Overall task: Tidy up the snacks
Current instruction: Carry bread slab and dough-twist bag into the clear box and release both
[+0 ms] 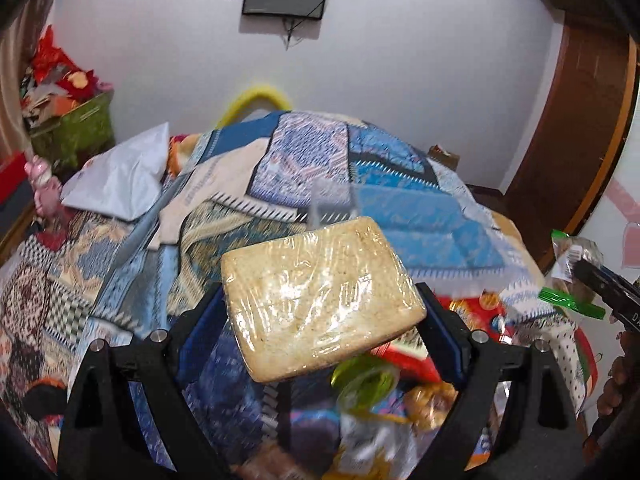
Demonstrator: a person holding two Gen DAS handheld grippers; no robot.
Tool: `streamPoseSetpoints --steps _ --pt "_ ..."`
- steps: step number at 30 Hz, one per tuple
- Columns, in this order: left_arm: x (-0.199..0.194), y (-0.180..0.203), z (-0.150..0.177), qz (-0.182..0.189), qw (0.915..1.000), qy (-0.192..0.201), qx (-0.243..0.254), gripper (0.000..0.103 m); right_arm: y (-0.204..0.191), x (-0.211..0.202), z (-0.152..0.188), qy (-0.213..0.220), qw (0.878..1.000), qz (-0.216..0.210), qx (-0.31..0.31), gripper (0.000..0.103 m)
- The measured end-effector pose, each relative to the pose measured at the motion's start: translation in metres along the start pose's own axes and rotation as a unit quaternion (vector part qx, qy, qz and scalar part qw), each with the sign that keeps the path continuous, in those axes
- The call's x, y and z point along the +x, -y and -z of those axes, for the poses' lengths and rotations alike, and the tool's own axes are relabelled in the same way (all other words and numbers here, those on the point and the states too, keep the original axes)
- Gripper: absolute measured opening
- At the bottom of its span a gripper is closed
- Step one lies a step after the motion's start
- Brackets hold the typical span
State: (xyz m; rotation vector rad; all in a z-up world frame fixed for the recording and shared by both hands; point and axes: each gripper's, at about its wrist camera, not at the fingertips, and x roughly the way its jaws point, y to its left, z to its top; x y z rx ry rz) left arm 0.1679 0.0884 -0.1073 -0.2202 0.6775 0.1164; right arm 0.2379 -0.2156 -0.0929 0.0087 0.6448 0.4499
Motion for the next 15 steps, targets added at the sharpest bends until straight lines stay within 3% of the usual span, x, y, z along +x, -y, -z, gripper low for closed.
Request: streamPoseSetpoints --steps 6,15 --pt "0.024 0.015 -0.024 0.016 0.9998 -0.002 0.014 0.09 -0.009 0.018 -0.022 0.019 1.0 -0.017 -0.006 0.058" --pt "0.081 0.036 -0.038 0.03 0.9979 -0.045 0.035 0.09 -0.018 0.068 -0.033 -0.01 0.999 -0.032 -0.014 0.058"
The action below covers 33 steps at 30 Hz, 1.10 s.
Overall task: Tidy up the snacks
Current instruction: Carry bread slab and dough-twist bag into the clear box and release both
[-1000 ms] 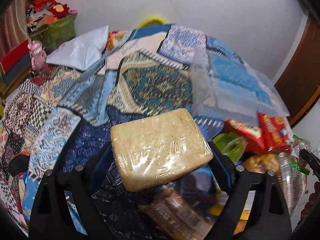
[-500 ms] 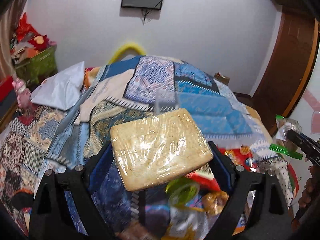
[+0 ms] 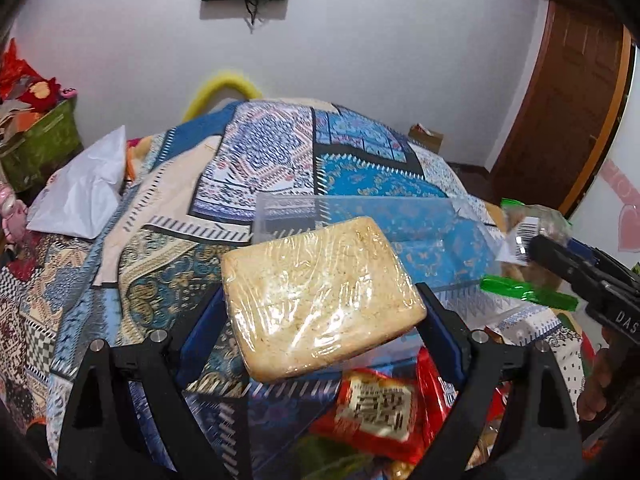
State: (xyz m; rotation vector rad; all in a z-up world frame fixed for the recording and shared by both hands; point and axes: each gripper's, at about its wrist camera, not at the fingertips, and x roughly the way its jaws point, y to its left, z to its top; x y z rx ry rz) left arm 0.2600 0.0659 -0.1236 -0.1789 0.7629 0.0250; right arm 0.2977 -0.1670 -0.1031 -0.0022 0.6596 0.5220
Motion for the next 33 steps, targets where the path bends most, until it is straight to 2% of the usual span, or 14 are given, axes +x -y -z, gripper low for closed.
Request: streamPoseSetpoints --steps 8,15,18,21,23,26,29,33 --pt "0.046 0.013 -0.007 0.021 0.9982 -0.046 0.031 0.09 -0.002 0.038 0.0 -0.046 0.999 -0.002 -0.014 0.058" --pt "0.079 0.017 -0.004 0.011 0.9956 -0.08 0.048 0.09 -0.004 0.062 0.002 -0.08 0.997 -0.001 -0.02 0.058" --pt "0.085 0.024 -0.001 -0.006 0.9946 -0.079 0.067 0.09 -0.004 0.065 0.005 -0.087 0.996 0.004 -0.021 0.058" --pt "0.091 0.026 0.001 -0.007 0.9924 -0.099 0.072 0.091 -0.005 0.07 0.007 -0.099 0.995 0.0 -0.027 0.06" --pt "0.093 0.028 0.002 -0.014 0.9909 -0.107 0.081 0.091 -0.004 0.072 0.008 -0.105 0.994 0.004 -0.029 0.06" --pt "0.091 0.028 0.002 -0.005 0.9906 -0.113 0.077 0.092 0.0 0.072 0.008 -0.113 0.993 0.001 -0.02 0.063" --pt "0.085 0.026 -0.002 -0.005 0.9917 -0.107 0.071 0.092 0.001 0.067 0.006 -0.111 0.994 -0.005 -0.012 0.07" --pt "0.058 0.023 -0.01 0.0 0.9946 -0.085 0.06 0.092 -0.002 0.048 0.0 -0.092 0.996 0.0 -0.016 0.071"
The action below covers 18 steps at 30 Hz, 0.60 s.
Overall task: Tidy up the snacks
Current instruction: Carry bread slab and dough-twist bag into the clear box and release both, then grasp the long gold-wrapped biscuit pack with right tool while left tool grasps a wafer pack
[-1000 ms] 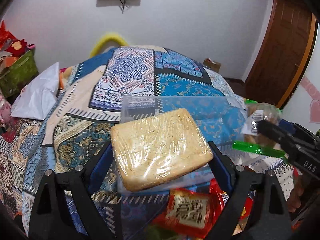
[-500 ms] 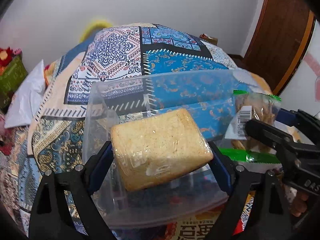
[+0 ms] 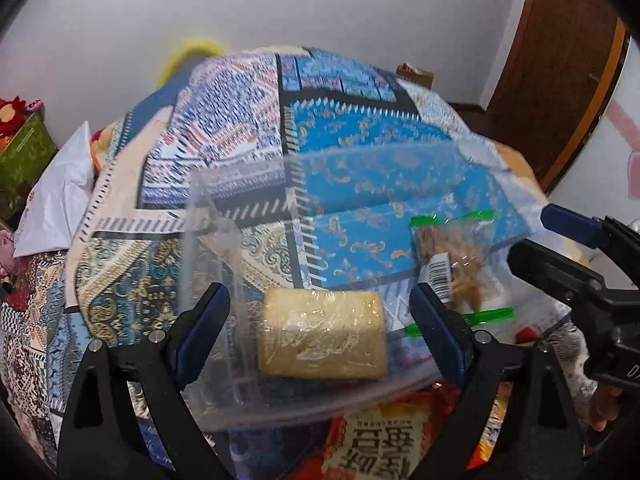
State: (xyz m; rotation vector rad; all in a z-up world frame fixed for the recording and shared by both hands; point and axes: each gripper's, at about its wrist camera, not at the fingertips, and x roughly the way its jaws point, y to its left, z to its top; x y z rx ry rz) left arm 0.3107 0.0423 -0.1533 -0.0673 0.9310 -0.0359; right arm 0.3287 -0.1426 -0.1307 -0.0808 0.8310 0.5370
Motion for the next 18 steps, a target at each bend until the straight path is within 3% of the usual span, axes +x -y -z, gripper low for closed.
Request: streamPoseSetpoints --steps 5,11,18 --pt "-0.048 -0.004 -0.001 0.004 0.9991 0.04 -0.015 0.092 -0.004 -0.033 -0.003 0.031 1.0 -0.003 0.002 0.073" --pt "-0.11 -0.011 0.022 -0.007 0.996 0.085 -0.028 0.093 -0.013 -0.082 0.008 0.069 0.998 0.003 -0.003 0.08" --pt "-0.147 -0.023 0.072 -0.02 0.9953 0.084 -0.044 0.093 -0.019 -0.115 0.035 0.078 0.997 0.005 -0.004 0.082"
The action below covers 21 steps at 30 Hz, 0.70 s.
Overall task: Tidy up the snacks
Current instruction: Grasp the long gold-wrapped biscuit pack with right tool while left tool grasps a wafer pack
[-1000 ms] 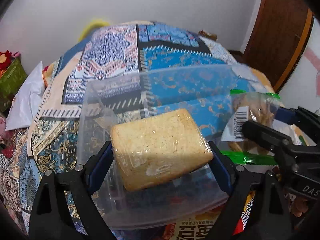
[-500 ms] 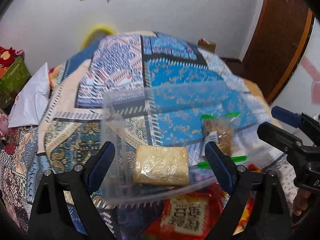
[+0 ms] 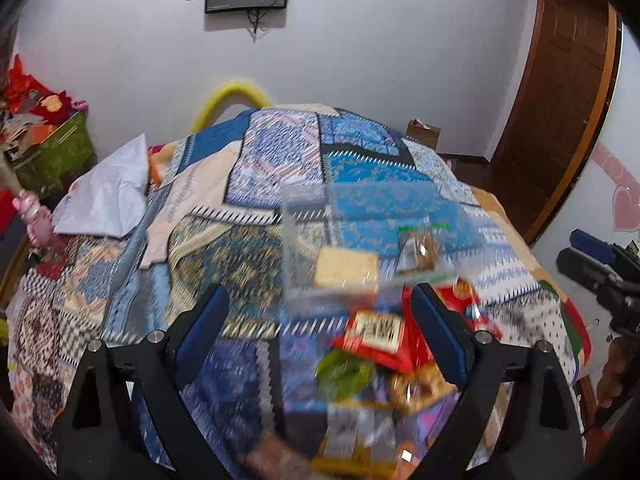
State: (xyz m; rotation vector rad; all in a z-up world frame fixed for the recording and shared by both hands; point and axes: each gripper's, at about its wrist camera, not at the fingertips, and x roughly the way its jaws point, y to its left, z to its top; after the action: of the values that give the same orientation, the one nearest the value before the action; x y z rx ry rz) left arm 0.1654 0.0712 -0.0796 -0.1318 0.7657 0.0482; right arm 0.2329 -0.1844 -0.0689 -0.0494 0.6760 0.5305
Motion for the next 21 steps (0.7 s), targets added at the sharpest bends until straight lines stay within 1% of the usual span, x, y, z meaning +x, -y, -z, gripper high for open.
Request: streamPoseSetpoints --steps 6,14,18,21 --pt "-0.011 -0.014 0.044 -0.015 0.9993 -0.031 -0.015 0.093 -0.002 -0.014 0.026 -0.012 1.0 -0.004 0.011 0.082" --pt "-0.002 -0.026 0.102 -0.036 0.9954 -0.081 -0.039 0.093 -0.01 -0.009 0.063 -0.051 0.999 -0.006 0.016 0.082" --pt "0.003 -0.028 0.125 -0.03 0.993 -0.104 -0.048 0.093 -0.014 0.0 0.084 -0.08 0.997 -0.011 0.02 0.082" --pt "0.007 -0.027 0.137 -0.024 0.9917 -0.116 -0.049 0.093 -0.017 0.009 0.099 -0.103 0.994 -0.01 0.019 0.082"
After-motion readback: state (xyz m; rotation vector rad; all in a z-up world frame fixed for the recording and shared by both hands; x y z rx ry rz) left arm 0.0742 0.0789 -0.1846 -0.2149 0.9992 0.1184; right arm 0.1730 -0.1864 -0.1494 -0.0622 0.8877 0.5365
